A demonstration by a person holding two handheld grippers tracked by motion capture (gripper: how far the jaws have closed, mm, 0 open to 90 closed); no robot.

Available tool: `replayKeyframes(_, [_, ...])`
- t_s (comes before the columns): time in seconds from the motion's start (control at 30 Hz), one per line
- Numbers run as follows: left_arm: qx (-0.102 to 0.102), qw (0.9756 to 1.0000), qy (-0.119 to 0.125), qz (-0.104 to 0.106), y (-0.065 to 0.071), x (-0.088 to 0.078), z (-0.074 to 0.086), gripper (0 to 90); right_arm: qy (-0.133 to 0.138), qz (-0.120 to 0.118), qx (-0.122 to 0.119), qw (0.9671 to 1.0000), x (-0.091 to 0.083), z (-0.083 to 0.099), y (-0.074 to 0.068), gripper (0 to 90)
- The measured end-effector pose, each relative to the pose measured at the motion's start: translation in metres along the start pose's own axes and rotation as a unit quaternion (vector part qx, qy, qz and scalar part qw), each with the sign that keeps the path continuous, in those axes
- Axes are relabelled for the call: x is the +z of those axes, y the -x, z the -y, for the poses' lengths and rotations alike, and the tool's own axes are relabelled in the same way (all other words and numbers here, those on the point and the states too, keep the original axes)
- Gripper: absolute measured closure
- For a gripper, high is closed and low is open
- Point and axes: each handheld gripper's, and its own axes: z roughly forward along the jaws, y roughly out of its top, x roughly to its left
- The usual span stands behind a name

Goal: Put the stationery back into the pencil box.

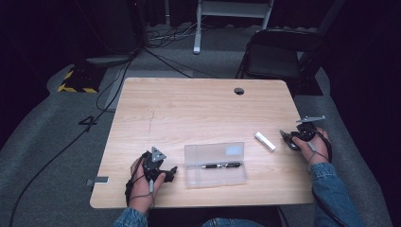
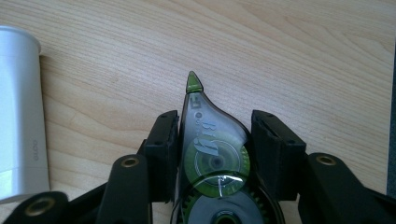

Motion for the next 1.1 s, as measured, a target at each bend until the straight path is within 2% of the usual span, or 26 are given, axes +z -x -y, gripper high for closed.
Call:
replayKeyframes(0.3, [0.001, 1.0, 0.0, 0.001, 0.0, 0.0, 0.0, 13.0, -0.003, -0.007, 0.002, 1.0, -0.004, 0.0, -0.001, 53.8])
replayKeyframes(0.53, [0.001, 1.0, -0.001, 0.001, 0.0, 0.001, -0.001, 12.6, 0.006, -0.007, 0.005, 0.9999, -0.01, -0.001, -0.002, 53.8])
replayKeyframes(0.63, [0.003, 1.0, -0.001, 0.002, -0.001, 0.001, -0.001, 12.5, 0.012, -0.007, -0.001, 0.9999, -0.014, -0.003, -0.003, 53.8])
replayKeyframes(0.87, [0.004, 1.0, -0.002, 0.002, -0.001, 0.001, -0.002, 12.3, 0.032, -0.011, -0.013, 0.9993, -0.029, -0.01, -0.013, 53.9])
replayKeyframes(1.1, [0.005, 1.0, -0.003, 0.003, -0.001, 0.002, -0.002, 12.2, 0.049, -0.028, -0.028, 0.998, -0.043, -0.019, -0.027, 53.9])
